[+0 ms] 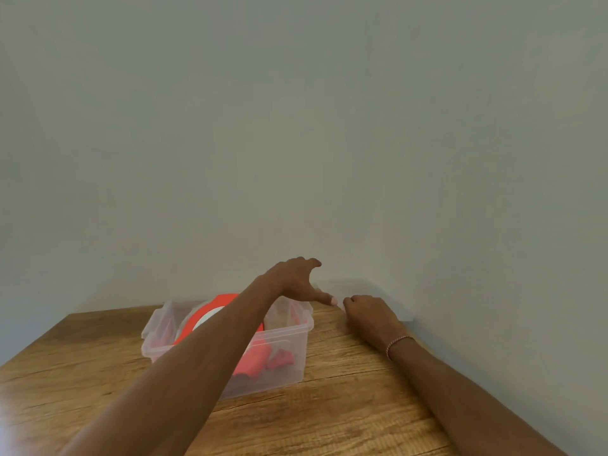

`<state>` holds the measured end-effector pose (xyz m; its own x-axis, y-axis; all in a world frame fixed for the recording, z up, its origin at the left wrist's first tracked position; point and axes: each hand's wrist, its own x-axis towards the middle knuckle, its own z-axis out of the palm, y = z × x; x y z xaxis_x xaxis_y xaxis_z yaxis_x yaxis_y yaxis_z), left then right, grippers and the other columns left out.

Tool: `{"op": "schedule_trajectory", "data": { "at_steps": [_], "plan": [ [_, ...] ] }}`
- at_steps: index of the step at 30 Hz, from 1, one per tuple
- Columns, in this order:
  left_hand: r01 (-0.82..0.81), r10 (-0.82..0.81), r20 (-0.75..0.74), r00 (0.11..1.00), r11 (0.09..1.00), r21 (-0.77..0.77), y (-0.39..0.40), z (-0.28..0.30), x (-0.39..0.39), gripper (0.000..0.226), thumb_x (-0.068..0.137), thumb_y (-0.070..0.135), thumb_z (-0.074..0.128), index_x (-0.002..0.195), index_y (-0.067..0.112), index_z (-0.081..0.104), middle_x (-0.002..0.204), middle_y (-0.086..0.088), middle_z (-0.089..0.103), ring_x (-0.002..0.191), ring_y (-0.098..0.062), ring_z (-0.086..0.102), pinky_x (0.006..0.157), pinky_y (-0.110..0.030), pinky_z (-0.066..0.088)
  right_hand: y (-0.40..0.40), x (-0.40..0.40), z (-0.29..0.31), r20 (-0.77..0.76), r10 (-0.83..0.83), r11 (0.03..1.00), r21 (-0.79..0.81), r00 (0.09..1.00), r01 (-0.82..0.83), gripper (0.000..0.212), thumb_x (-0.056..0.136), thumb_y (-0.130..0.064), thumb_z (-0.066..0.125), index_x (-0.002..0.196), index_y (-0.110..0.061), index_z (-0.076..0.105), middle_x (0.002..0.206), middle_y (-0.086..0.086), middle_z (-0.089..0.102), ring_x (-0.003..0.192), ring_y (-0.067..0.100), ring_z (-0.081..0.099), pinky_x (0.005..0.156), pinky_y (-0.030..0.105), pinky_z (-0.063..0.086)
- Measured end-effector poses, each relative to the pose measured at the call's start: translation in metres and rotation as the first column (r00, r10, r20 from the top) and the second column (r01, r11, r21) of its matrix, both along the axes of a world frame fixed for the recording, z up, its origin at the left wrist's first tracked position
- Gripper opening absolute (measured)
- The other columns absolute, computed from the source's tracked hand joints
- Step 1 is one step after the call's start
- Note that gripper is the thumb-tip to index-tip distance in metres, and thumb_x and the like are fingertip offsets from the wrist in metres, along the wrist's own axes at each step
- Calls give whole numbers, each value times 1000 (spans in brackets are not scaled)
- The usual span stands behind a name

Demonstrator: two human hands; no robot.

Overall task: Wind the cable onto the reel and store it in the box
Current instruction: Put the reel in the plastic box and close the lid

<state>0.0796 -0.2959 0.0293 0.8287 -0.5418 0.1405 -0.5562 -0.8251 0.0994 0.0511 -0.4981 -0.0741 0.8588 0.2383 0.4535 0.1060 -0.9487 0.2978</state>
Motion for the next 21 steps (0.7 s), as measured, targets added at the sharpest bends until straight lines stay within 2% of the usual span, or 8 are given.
{"op": "schedule_trajectory", "data": {
  "at_steps": [4, 6, 9, 12, 14, 16, 18, 21],
  "plan": [
    [-12, 12, -8, 1000, 999, -36, 13, -1, 3, 113, 69, 77, 70, 157, 24, 25, 164, -6, 31, 149, -28, 32, 120, -48, 30, -5, 6, 3, 30, -98, 985, 147, 995, 92, 17, 92, -5, 44, 98, -15, 56, 97, 8, 64, 85, 26, 61, 67, 33, 44],
    [-21, 21, -6, 1000, 998, -65, 22, 1, 4, 110, 71, 74, 71, 157, 22, 25, 163, -7, 33, 149, -28, 33, 120, -47, 31, -4, 7, 9, 89, -80, 978, 198, 993, 61, 32, 89, -1, 43, 111, -15, 60, 96, 7, 67, 86, 26, 61, 70, 36, 49],
    [-54, 54, -5, 999, 991, -126, 38, 5, 8, 98, 81, 66, 68, 155, 16, 29, 160, -10, 39, 145, -28, 39, 116, -42, 35, 0, 3, 28, 229, 25, 943, 319, 973, -99, 46, 86, 0, 48, 127, -16, 60, 96, 8, 71, 87, 29, 64, 73, 39, 52],
    [-91, 96, 15, 995, 975, -205, 56, 12, 11, 93, 87, 60, 66, 156, 11, 26, 157, -14, 41, 142, -31, 42, 112, -40, 37, 8, -8, 62, 422, 180, 852, 384, 889, -355, 29, 91, -6, 54, 110, -21, 70, 76, -5, 69, 68, 18, 65, 61, 32, 50],
    [-104, 120, 42, 992, 954, -283, 68, 18, 9, 98, 89, 56, 64, 158, 8, 14, 161, -18, 32, 146, -33, 37, 115, -41, 34, 15, -20, 83, 519, 297, 711, 440, 802, -548, 20, 92, -9, 62, 102, -22, 73, 70, -13, 66, 60, 8, 62, 56, 27, 48],
    [-88, 132, 81, 988, 911, -403, 80, 24, 5, 103, 92, 55, 62, 160, 7, 1, 165, -20, 21, 149, -35, 31, 119, -44, 30, 22, -31, 102, 559, 371, 513, 543, 742, -665, 18, 90, -18, 69, 107, -19, 75, 86, -12, 74, 72, 8, 70, 63, 28, 56],
    [-23, 128, 144, 981, 819, -573, 90, 32, -1, 101, 93, 55, 59, 160, 10, -2, 165, -19, 22, 149, -35, 30, 120, -47, 29, 30, -37, 121, 562, 407, 313, 655, 721, -687, 17, 86, -25, 73, 102, -20, 77, 93, -7, 76, 84, 15, 73, 73, 32, 58],
    [86, 120, 210, 970, 640, -763, 102, 48, -12, 88, 97, 56, 51, 160, 14, 7, 161, -15, 34, 145, -35, 38, 118, -53, 35, 43, -44, 150, 569, 449, -34, 781, 689, -623, 18, 81, -24, 79, 95, -12, 77, 92, 11, 76, 87, 32, 73, 80, 43, 60]
  ]
}}
